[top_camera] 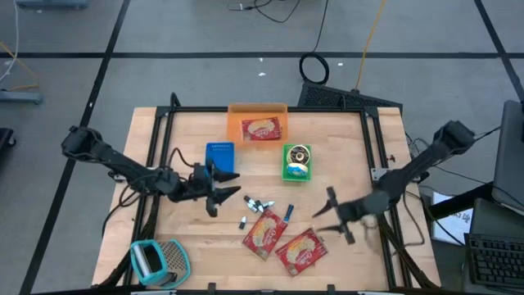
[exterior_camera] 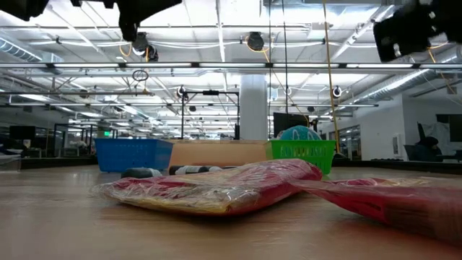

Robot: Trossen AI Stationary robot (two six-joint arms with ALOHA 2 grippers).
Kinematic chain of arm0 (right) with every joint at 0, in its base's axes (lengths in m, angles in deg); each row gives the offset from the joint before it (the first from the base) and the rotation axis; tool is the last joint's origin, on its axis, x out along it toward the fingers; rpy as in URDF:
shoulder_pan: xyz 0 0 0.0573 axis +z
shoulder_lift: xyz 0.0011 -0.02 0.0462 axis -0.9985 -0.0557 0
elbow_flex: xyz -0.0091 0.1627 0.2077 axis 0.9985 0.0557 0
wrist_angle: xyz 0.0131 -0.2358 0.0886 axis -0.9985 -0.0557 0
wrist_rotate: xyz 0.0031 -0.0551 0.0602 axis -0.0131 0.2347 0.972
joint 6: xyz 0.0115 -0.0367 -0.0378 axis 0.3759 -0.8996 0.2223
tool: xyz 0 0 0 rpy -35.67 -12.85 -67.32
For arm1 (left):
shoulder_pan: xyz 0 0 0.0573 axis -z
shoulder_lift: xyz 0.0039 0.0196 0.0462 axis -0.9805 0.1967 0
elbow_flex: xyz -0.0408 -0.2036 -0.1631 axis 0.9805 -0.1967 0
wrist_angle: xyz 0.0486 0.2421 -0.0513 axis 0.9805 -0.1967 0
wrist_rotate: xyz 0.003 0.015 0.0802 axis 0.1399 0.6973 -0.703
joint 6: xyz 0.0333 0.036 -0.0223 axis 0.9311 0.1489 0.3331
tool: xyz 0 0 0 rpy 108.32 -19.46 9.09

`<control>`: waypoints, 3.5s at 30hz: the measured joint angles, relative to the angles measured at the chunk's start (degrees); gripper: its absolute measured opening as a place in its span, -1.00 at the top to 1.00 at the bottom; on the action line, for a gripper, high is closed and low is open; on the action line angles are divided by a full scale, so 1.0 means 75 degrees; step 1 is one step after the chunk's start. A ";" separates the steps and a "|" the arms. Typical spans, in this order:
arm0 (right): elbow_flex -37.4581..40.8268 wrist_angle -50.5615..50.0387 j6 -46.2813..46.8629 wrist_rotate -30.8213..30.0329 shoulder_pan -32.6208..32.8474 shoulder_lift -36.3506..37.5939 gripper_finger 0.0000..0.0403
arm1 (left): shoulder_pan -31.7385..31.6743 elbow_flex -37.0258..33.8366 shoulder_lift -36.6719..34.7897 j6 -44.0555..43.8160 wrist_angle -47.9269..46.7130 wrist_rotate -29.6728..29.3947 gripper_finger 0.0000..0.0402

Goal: Pick & Place Food Item
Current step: Put the right red popcorn bag into the orange bin

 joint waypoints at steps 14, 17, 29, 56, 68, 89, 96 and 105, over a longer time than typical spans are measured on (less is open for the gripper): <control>-0.1121 -0.2271 0.1121 0.1517 -0.0400 -0.2953 0.07 | -0.0494 -0.0002 0.0003 -0.0288 -0.0167 0.0000 -0.08; -0.1118 -0.2305 0.1122 0.1643 -0.0592 -0.3167 0.07 | -0.0571 -0.0002 0.0003 -0.0349 -0.0170 0.0000 -0.08; -0.1127 -0.2318 0.1122 0.2106 -0.0922 -0.3551 0.15 | -0.0650 -0.0002 0.0003 -0.0408 -0.0377 0.0003 -0.08; -0.1069 -0.2847 -0.0201 0.1726 -0.1200 -0.2737 1.00 | -0.0898 -0.0004 0.1084 -0.1210 -0.0234 -0.0058 -0.08; -0.1083 -0.3430 -0.0970 0.0173 -0.0739 -0.0329 1.00 | -0.0898 -0.0004 0.1084 -0.1207 -0.0222 -0.0058 -0.08; -0.1098 -0.2739 -0.1941 -0.1266 -0.0449 0.0062 1.00 | -0.0889 0.0156 0.2017 -0.2870 -0.0332 0.0792 -0.08; -0.1101 -0.2735 -0.2370 -0.2043 -0.0429 0.0819 1.00 | -0.0906 0.0911 0.3043 -0.2136 -0.0287 0.0793 -0.08; -0.1104 -0.2945 -0.3203 -0.3199 -0.0021 0.2020 1.00 | -0.0903 0.1783 0.3534 -0.1142 -0.0289 0.0964 -0.08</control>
